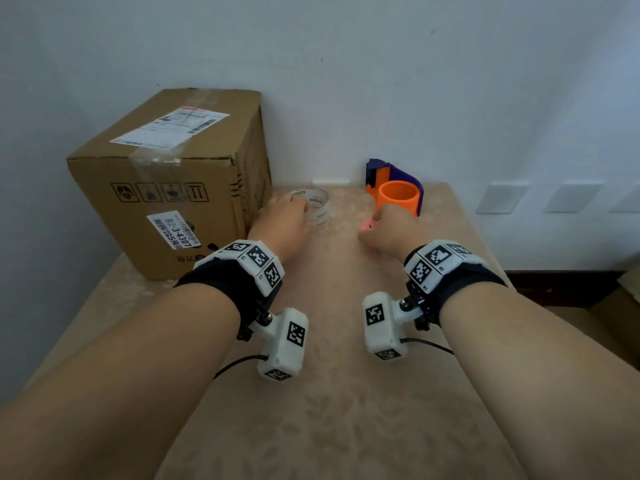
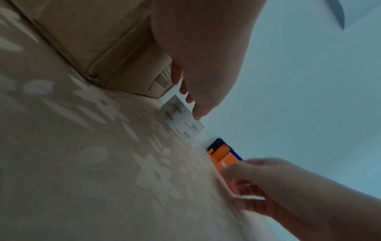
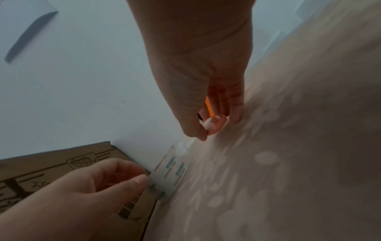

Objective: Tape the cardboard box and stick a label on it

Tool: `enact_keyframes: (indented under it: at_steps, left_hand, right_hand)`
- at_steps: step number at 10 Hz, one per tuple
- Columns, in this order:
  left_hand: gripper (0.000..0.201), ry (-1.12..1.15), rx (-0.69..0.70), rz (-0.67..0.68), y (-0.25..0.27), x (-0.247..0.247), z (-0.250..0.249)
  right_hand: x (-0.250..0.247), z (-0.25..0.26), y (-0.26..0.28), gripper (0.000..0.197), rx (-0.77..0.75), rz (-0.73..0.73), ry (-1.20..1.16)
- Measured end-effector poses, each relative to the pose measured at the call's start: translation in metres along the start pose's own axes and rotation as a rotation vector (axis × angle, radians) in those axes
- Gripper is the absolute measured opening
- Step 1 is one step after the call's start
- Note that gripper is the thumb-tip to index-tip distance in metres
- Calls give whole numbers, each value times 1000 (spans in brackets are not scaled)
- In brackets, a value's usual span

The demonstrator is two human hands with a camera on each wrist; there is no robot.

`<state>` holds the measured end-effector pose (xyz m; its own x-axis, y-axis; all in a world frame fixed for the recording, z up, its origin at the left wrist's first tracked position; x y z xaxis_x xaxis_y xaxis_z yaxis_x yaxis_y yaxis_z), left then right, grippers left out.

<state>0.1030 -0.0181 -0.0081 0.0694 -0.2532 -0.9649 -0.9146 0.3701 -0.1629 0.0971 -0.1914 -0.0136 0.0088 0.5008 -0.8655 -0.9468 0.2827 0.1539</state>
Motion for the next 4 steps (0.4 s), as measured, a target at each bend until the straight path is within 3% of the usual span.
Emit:
enact_keyframes:
  at_steps: [2, 4]
  left_hand:
    - [28, 14, 10, 10, -5, 1, 3]
    - [31, 18, 16, 12, 1, -8, -2]
  right_hand:
    - [15, 17, -19, 16, 28, -8, -33]
    - [-2, 4, -9, 28, 2, -33, -2]
Point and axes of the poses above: each hand's wrist, its own y-axis away from the middle knuckle, its own x-axis out of the palm, z = x × y, the point moved 4 cm from there along -y, towards the middle knuckle, and after that the axes turned 13 degrees about x, right-handed, at the moved point
